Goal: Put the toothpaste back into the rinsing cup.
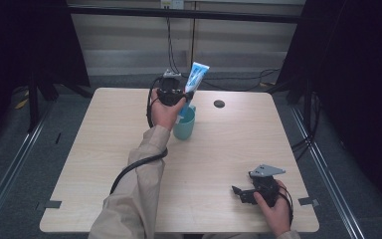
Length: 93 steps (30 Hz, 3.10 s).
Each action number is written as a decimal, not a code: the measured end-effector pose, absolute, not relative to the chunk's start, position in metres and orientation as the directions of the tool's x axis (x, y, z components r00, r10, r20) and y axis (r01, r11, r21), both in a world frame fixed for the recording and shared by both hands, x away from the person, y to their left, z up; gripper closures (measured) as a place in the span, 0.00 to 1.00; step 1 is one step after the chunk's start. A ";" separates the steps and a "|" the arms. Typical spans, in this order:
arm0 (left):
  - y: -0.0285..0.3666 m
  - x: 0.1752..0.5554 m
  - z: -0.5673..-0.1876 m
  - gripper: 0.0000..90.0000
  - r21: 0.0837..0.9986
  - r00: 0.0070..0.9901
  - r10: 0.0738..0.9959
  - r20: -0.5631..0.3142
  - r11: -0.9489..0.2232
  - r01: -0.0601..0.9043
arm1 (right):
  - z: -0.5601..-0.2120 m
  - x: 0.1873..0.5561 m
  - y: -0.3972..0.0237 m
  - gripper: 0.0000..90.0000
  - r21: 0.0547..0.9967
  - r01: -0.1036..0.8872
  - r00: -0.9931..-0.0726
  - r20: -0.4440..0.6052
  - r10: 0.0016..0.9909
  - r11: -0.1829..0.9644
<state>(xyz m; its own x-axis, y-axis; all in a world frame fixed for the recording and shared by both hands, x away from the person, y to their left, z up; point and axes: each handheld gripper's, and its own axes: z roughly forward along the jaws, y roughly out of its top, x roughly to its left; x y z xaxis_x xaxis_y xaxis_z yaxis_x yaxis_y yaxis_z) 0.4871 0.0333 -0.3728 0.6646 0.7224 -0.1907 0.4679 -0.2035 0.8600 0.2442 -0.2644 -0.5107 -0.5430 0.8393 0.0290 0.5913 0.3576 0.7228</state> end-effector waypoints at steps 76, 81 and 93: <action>0.042 0.476 -0.429 0.79 0.825 0.635 0.760 -0.138 -0.267 0.498 | -0.511 0.244 -0.264 0.16 0.722 0.587 -0.556 0.032 0.830 0.366; 0.043 0.475 -0.429 0.79 0.826 0.641 0.755 -0.137 -0.270 0.495 | -0.511 0.244 -0.264 0.16 0.723 0.585 -0.559 0.029 0.829 0.369; 0.042 0.476 -0.429 0.79 0.823 0.650 0.748 -0.133 -0.282 0.493 | -0.511 0.244 -0.264 0.16 0.723 0.586 -0.557 0.030 0.830 0.367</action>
<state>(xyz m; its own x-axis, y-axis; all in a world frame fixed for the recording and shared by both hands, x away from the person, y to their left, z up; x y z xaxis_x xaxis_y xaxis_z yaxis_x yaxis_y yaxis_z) 0.4763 0.0420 -0.4287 0.6497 0.7485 -0.1332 0.4934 -0.2817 0.8229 0.2438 -0.2638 -0.5108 -0.5570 0.8300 0.0300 0.5856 0.3668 0.7229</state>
